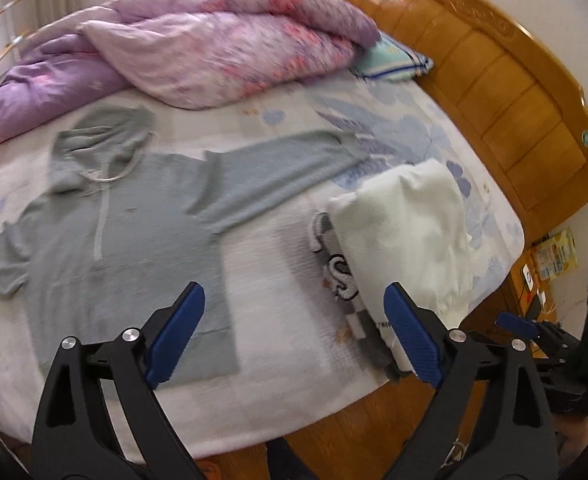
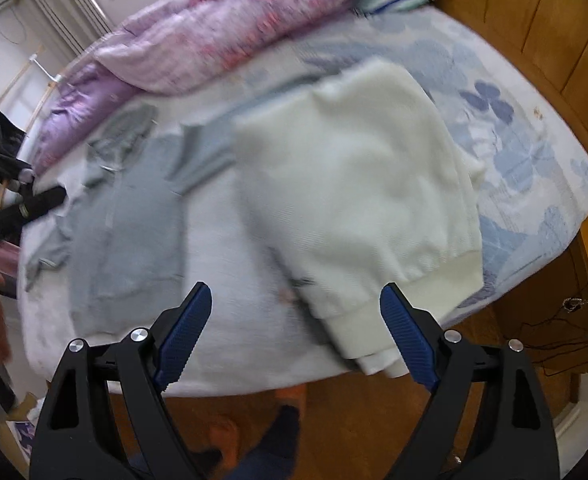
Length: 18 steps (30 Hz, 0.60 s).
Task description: Fold large clothes
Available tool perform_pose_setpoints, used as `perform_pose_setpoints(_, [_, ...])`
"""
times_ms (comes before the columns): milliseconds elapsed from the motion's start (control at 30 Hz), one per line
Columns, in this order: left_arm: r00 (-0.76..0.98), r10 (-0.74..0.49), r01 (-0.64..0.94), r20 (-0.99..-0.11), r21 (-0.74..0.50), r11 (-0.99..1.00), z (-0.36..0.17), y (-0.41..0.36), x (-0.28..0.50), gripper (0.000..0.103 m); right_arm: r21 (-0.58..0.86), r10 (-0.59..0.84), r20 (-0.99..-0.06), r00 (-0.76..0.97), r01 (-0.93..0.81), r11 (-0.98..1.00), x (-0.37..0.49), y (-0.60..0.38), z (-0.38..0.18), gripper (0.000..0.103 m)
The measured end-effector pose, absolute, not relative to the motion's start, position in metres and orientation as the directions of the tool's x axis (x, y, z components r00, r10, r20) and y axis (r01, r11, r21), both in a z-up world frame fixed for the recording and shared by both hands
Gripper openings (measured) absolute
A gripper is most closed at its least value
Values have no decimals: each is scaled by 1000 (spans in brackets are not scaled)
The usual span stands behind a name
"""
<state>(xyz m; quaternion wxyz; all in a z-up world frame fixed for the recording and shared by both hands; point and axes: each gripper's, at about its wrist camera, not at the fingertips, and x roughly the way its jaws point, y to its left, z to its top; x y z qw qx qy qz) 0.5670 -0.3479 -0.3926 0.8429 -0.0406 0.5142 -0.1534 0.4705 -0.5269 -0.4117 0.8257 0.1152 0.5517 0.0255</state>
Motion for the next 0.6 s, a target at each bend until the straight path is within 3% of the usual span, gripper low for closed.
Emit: perform_pose_setpoints(600, [695, -255, 240, -672, -118, 964, -194, -159, 340, 98, 125, 80, -762, 642, 24, 992, 295, -313, -187, 91])
